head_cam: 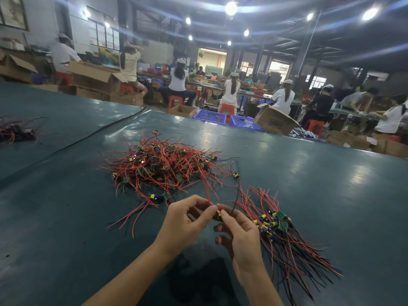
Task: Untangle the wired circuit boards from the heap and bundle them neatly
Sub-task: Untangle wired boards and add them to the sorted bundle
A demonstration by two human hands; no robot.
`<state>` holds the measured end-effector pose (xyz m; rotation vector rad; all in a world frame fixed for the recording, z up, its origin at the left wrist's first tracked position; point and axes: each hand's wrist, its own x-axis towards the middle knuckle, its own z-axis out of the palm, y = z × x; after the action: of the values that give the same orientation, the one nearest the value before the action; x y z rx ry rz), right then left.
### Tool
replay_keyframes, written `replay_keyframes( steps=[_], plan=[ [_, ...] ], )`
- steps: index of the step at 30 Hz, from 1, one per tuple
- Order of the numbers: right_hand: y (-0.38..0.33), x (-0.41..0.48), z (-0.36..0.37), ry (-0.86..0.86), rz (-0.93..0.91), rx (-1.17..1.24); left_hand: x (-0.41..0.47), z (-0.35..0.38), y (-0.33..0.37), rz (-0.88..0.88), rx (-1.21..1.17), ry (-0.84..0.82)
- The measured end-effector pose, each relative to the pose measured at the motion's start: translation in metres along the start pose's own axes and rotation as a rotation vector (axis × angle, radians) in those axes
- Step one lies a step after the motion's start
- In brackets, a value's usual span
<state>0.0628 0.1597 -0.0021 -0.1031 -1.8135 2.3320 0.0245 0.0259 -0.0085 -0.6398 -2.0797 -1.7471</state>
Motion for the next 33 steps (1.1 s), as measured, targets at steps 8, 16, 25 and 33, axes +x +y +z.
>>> replay_keyframes(
  steps=[8,16,25,33],
  plan=[
    [0.003,0.003,-0.001,0.039,0.056,0.004,0.001,-0.002,-0.001,0.009,0.04,-0.04],
    [0.004,0.009,-0.005,0.214,0.02,0.047,0.006,-0.002,0.001,-0.192,-0.107,0.044],
    [0.003,0.004,0.001,0.174,-0.09,-0.062,0.005,0.001,0.012,-0.434,-0.213,-0.167],
    [0.005,0.0,0.005,0.182,-0.051,-0.079,0.002,0.005,0.009,-0.325,-0.181,-0.167]
  ],
)
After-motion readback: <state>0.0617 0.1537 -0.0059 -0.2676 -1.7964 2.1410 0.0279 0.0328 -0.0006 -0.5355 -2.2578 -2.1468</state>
